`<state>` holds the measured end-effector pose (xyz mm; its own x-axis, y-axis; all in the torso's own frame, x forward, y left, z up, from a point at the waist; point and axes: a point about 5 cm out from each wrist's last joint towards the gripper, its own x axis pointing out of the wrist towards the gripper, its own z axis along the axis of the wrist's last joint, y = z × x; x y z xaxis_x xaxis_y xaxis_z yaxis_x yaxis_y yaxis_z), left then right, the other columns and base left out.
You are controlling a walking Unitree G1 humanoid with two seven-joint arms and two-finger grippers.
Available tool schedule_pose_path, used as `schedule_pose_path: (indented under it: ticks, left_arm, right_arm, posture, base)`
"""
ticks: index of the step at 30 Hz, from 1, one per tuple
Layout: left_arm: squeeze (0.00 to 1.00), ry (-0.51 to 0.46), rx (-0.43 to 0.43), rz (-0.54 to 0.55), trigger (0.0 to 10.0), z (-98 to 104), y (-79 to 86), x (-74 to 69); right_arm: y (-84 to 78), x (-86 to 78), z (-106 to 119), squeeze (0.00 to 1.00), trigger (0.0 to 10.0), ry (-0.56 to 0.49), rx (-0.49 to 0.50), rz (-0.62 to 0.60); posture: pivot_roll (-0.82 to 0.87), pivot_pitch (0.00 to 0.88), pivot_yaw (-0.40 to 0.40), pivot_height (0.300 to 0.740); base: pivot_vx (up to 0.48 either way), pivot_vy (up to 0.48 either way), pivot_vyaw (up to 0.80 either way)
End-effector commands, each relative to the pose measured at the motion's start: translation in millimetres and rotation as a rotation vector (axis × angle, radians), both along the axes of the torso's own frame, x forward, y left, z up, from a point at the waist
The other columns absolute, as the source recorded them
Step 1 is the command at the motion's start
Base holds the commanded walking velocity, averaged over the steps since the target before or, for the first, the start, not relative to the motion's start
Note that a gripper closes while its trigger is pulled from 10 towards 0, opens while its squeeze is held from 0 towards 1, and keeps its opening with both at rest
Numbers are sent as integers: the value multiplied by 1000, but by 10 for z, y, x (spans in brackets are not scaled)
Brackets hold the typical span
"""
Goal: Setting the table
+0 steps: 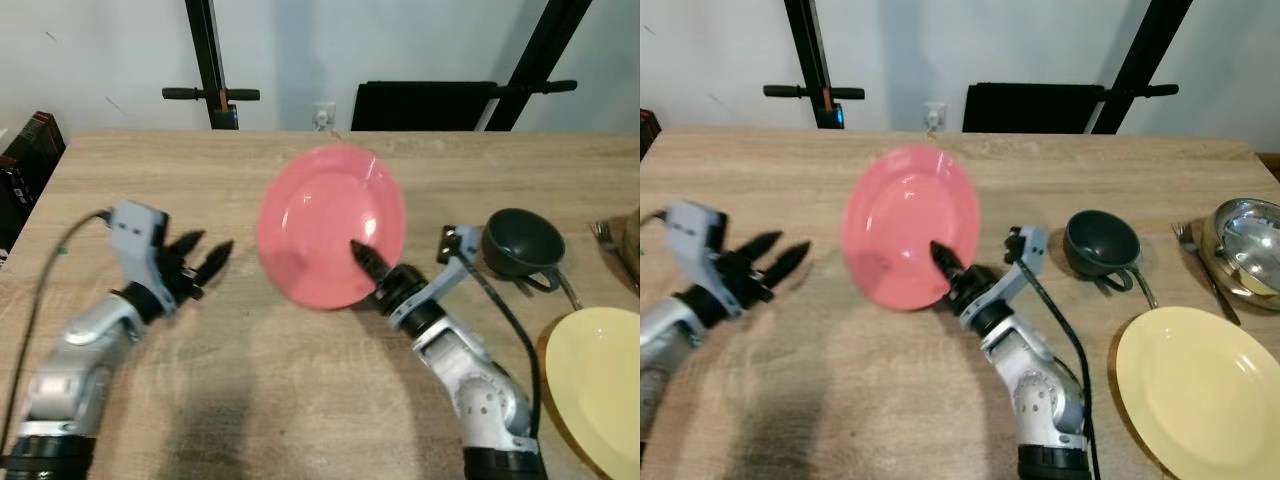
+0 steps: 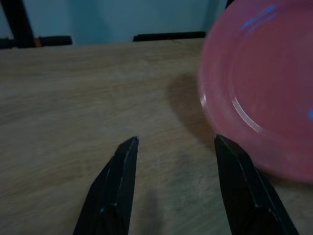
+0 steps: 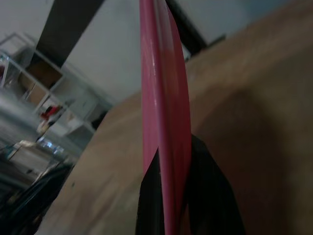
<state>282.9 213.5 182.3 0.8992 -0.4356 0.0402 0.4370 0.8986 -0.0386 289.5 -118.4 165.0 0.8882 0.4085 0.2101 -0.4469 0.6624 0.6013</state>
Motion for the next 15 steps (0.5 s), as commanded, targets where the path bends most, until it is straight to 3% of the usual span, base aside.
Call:
schedule_pose_path:
  ticks: [1,4,7,10,15]
  left_arm:
    - [0,11,-12,-1,10000,47,17,-48]
    - [0,8,-5,23,10000,113,14,-46]
    - [0,6,119,173,10000,69,43,43]
    - [0,0,163,253,10000,32,33,88]
    - [0,2,147,372,10000,-17,-79,130]
  right_arm:
    - [-64,-16,129,0,10000,-56,-6,-46]
    - [-99,-21,212,0,10000,-88,-8,-70]
    - [-117,-9,398,0,10000,-152,-24,-116]
    - [-132,5,518,0,10000,-199,-62,-176]
    - [-187,2,639,0,10000,-258,-177,-324]
  posture:
    - [-46,70,61,740]
    - [-35,69,61,740]
    - [-38,63,61,740]
    - [-45,59,60,740]
    - [-57,53,58,740]
  base:
    - [0,0,0]
    - [0,0,0]
    - [0,0,0]
    - [0,0,0]
    - [0,0,0]
